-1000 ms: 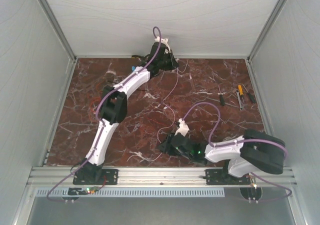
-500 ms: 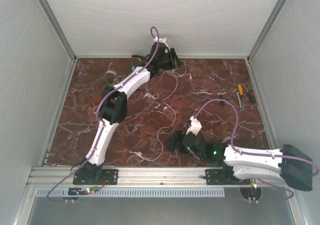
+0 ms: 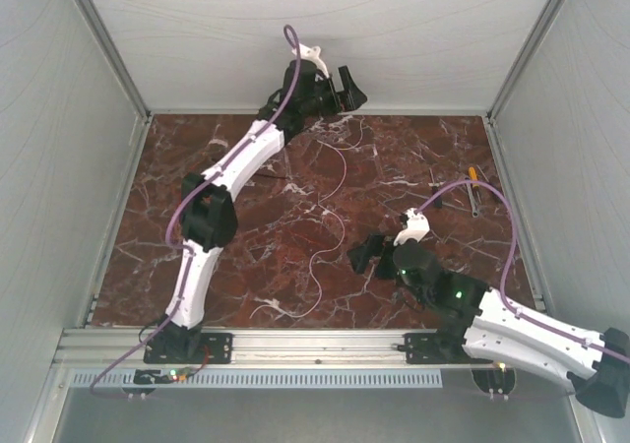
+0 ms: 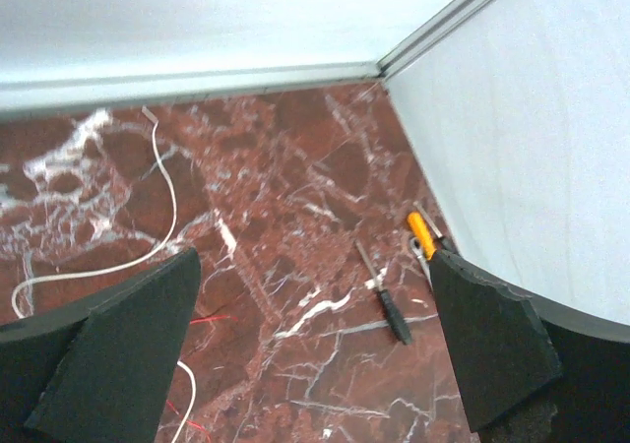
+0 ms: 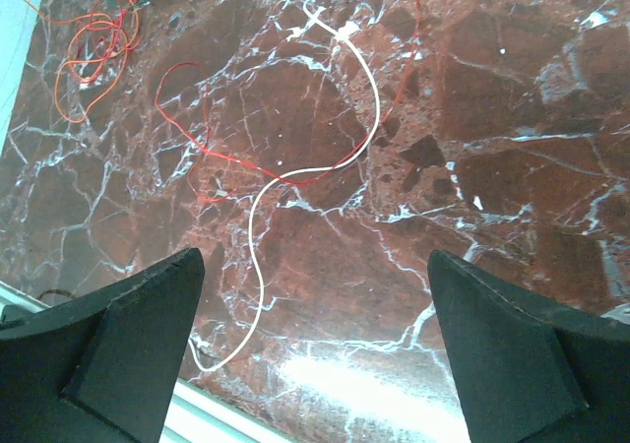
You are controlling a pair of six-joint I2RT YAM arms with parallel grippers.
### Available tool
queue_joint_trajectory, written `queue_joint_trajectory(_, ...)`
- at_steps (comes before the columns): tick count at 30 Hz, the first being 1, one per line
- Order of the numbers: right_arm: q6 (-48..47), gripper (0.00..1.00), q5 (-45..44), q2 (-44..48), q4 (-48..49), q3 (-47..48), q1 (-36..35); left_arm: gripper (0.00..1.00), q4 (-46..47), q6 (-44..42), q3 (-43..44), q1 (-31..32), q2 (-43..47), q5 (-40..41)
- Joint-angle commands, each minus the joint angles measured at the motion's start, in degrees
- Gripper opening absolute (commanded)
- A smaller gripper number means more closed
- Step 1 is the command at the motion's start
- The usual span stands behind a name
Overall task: Zip-tie the wires
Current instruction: Straighten the cable at the center of the board, then untie the cable at the center of the board.
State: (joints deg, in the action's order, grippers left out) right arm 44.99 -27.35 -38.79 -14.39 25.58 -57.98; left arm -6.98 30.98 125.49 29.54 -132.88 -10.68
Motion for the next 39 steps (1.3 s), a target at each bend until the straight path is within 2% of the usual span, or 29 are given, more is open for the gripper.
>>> queue_joint_trajectory(1, -2.66, 0.96, 0.77, 2.36, -3.05, 2.15, 1.18, 1.0, 1.3, -3.32, 2.22, 0.43, 8.24, 0.74)
queue_joint_trajectory(5, -2.51, 0.96, 1.89, 2.37, -5.23, 4.61, 1.29, 1.0, -3.53, -6.9, 0.95, 0.35, 14.18, 3.26)
queue_joint_trajectory(7, -2.43, 0.96, 1.67, 1.87, -7.86, 7.19, 1.28, 1.0, -5.88, -8.63, -3.22, 0.34, 19.13, 5.85)
queue_joint_trajectory(11, -2.54, 0.98, -0.39, 1.05, -13.03, 11.2, 1.36, 1.0, -7.27, -12.27, -16.1, 0.04, 32.12, 11.6)
queue_joint_trajectory(15, -2.64, 0.98, -2.05, 1.09, -13.64, 12.34, 1.8, 1.0, -7.21, -14.04, -30.52, -0.97, 46.06, 17.77)
queue_joint_trajectory(19, -5.02, 0.98, -1.79, 0.63, -13.16, 12.64, 4.01, 1.0, -10.48, -14.63, -41.35, -3.02, 57.29, 19.95)
queue_joint_trajectory(23, -7.91, 0.98, 1.33, -0.11, -10.84, 12.3, 8.4, 1.0, -13.92, -15.3, -50.6, -6.11, 64.59, 20.14)
queue_joint_trajectory(28, -9.69, 0.98, 9.68, -4.04, -4.34, 10.64, 16.81, 1.0, -17.39, -12.84, -59.48, -16.6, 68.06, 10.6)
queue_joint_trajectory(30, -10.26, 0.98, 12.91, -6.85, -0.55, 9.22, 19.75, 1.0, -18.19, -12.93, -61.2, -19.83, 67.66, 9.83)
queue_joint_trajectory(33, -12.8, 0.98, 15.04, -11.8, 5.8, 7.48, 22.06, 1.0, -17.71, -12.44, -62.87, -21.93, 66.47, 11.79)
queue_joint_trajectory(36, -17.39, 0.98, 16.98, -17.12, 10.7, 7.34, 23.16, 1.0, -16.86, -13.27, -63.4, -22.33, 64.31, 10.44)
queue_joint_trajectory(39, -19.22, 0.97, 26.45, -22.39, 13.57, 8.79, 27.85, 0.99, -17.28, -13.65, -63.63, -22.83, 60.46, 11.22)
